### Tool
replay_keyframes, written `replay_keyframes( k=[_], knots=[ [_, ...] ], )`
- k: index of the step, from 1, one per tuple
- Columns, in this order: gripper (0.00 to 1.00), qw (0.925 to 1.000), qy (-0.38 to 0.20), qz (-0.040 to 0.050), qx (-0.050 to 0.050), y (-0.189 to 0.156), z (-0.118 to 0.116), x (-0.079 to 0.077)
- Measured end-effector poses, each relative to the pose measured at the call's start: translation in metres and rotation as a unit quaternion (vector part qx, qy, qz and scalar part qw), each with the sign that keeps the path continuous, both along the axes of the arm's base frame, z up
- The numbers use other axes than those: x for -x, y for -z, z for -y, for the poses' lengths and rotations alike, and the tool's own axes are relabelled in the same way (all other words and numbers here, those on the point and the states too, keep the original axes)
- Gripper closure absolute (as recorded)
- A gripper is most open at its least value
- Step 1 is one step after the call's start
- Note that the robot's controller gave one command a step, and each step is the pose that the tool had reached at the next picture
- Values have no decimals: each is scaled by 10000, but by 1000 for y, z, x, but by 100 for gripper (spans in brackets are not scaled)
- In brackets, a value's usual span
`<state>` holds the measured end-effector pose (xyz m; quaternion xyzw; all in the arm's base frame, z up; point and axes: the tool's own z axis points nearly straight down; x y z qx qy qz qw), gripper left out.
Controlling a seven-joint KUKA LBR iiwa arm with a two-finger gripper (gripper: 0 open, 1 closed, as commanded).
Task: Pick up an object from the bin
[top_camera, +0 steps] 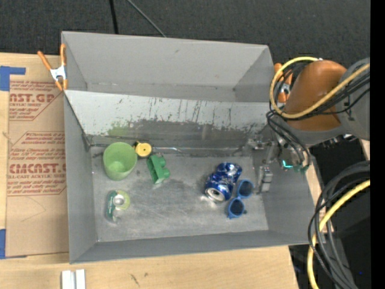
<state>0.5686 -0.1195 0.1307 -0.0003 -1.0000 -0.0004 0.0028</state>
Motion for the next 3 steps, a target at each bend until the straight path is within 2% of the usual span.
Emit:
replay_keyframes(
  k=[1, 2, 3],
  knots=[
    [0, 9987, 505, 2, -8, 64, -30, 34],
    [100, 9987, 505, 35, 4, 61, -29, 32],
    [100, 9993, 372, 80, 1, -120, -71, 52]
  ],
)
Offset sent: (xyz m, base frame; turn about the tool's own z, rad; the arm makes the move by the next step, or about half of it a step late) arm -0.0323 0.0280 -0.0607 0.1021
